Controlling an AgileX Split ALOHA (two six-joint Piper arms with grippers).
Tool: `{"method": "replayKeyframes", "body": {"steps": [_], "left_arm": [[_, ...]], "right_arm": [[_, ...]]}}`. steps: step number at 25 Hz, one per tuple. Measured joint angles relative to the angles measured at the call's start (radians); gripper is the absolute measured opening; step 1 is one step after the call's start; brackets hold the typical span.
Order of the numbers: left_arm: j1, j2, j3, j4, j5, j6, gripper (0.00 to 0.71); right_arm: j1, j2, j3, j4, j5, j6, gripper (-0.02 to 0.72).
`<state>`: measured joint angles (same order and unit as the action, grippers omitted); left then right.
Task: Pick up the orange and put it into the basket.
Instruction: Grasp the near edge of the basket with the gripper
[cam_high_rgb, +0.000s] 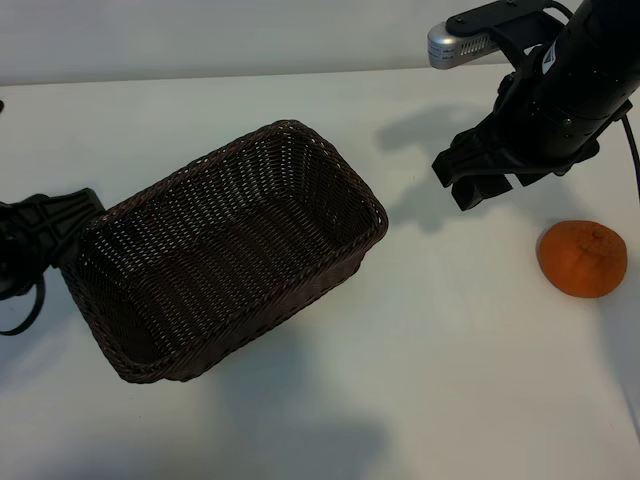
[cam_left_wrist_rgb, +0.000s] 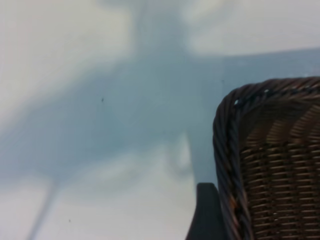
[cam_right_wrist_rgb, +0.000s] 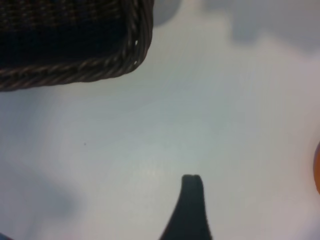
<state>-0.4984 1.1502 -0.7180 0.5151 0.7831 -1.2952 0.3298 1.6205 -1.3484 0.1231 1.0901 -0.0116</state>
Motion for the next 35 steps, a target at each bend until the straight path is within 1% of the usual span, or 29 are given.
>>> {"method": "replayKeyframes", "body": {"steps": [6, 11, 16, 20, 27, 29, 35], "left_arm": [[0.0, 0.064, 0.02, -0.062, -0.031, -0.003, 0.542], [0.0, 0.077, 0.094, -0.109, -0.055, -0.011, 0.542], [0.0, 0.078, 0.175, -0.104, -0.164, -0.059, 0.542], [0.002, 0.095, 0.179, -0.067, -0.206, -0.103, 0.542], [0.05, 0.144, 0.18, -0.054, -0.25, -0.125, 0.542], [0.058, 0.164, 0.18, -0.055, -0.269, -0.125, 0.542], [0.057, 0.234, 0.18, -0.056, -0.321, -0.124, 0.542]], "right_arm": [[0.0, 0.0, 0.0, 0.0, 0.005, 0.0, 0.596], [0.0, 0.0, 0.0, 0.001, 0.006, 0.0, 0.596], [0.0, 0.0, 0.0, 0.002, 0.007, 0.0, 0.596], [0.0, 0.0, 0.0, 0.002, 0.007, 0.0, 0.596], [0.0, 0.0, 0.0, 0.003, 0.01, 0.0, 0.596], [0.0, 0.0, 0.0, 0.003, 0.011, 0.0, 0.596], [0.0, 0.0, 0.0, 0.003, 0.014, 0.0, 0.588]]}}
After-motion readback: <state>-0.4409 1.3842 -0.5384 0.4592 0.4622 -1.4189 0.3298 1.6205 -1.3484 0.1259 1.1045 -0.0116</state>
